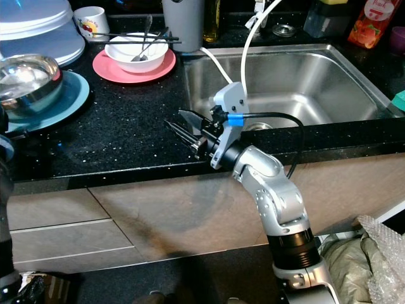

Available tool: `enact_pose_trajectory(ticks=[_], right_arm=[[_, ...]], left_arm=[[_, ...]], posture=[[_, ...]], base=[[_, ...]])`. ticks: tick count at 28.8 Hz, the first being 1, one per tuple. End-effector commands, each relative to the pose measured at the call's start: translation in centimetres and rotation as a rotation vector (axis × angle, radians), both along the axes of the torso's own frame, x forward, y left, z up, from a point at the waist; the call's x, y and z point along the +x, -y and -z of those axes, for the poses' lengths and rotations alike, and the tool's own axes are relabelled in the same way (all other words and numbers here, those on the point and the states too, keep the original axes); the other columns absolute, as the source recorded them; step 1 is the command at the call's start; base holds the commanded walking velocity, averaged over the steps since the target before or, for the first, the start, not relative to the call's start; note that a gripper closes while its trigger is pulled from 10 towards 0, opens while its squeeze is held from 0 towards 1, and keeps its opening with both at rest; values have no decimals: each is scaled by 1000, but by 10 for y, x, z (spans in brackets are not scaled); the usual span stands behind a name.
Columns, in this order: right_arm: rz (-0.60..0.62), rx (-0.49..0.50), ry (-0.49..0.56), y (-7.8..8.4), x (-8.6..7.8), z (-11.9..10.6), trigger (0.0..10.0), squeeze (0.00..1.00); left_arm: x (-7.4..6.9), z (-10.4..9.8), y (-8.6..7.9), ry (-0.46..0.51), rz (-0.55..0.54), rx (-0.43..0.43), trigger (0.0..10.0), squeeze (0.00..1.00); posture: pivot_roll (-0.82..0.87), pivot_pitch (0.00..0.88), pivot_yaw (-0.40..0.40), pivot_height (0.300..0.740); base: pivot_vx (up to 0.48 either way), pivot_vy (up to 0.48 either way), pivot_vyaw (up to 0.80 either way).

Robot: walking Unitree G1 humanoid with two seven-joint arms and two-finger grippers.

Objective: Kitchen organization

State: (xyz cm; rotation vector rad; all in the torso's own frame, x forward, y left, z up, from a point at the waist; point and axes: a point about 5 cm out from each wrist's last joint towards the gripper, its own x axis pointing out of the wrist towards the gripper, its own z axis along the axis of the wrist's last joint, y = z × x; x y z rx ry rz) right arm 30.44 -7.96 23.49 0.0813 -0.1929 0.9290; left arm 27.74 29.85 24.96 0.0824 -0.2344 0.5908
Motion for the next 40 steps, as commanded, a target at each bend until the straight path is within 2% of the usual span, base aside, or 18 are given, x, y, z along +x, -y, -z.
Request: enact_pose_trajectory(ticks=[1, 9, 13, 18, 19, 20, 22, 23, 27, 28, 30, 33, 34, 36, 38, 40], right_arm=[[-15, -9, -3, -1, -3, 2, 10000, 0], [-19, -9, -3, -2, -3, 2, 10000, 0], [-20, -8, -1, -2, -3, 1, 10000, 0], [-18, -6, 1, -2, -2, 1, 10000, 0], [-18, -5, 3, -1, -2, 1, 10000, 0], [-18, -5, 3, -1, -2, 1, 10000, 0], [-14, 4, 2, 0, -2, 0, 10000, 0], [-14, 4, 2, 0, -2, 0, 10000, 0], [7, 34, -1, 3, 0, -3, 10000, 0], [7, 34, -1, 3, 0, -3, 10000, 0], [37, 39, 2, 6, 2, -4, 10000, 0], [65, 40, 6, 8, 4, -4, 10000, 0], [202, 31, -2, 18, 15, -5, 10000, 0], [405, -3, -1, 38, 30, -4, 10000, 0], [405, -3, -1, 38, 30, -4, 10000, 0], [549, -36, -7, 55, 39, -2, 10000, 0]], left_arm=[[-2, 0, -2, -9, -16, 14, 0, 0], [-4, -6, -2, 13, -28, 32, 0, 0], [-4, -18, 2, 57, -13, 71, 0, 0], [-1, -38, 15, 145, 66, 134, 0, 0], [0, -47, 25, 195, 126, 164, 0, 0], [0, -47, 25, 195, 126, 164, 0, 0], [4, -60, 47, 268, 285, 193, 0, 0], [4, -60, 47, 268, 285, 193, 0, 0], [11, -69, 93, 307, 662, 188, 0, 0], [11, -69, 93, 307, 662, 188, 0, 0], [14, -67, 115, 290, 827, 202, 0, 0], [17, -65, 121, 275, 872, 204, 0, 0], [27, -61, 130, 218, 929, 232, 0, 0], [41, -53, 136, 127, 961, 268, 0, 0], [41, -53, 136, 127, 961, 268, 0, 0], [53, -48, 140, 61, 990, 298, 0, 0]], posture=[[61, 102, -30, 740], [63, 104, -30, 740], [63, 104, -30, 740], [65, 101, -28, 740], [64, 101, -27, 740], [64, 101, -27, 740], [65, 101, -26, 740], [65, 101, -26, 740], [66, 101, -21, 740], [66, 101, -21, 740], [66, 101, -14, 740], [66, 101, -14, 740], [63, 101, 0, 740], [61, 101, 4, 740], [61, 101, 4, 740], [65, 104, 9, 740]], base=[[0, 0, 0], [0, 0, 0], [0, 0, 0], [0, 0, 0], [0, 0, 0], [0, 0, 0], [0, 0, 0], [0, 0, 0], [0, 0, 0], [0, 0, 0], [0, 0, 0], [0, 0, 0], [0, 0, 0], [0, 0, 0], [0, 0, 0], [0, 0, 0]])
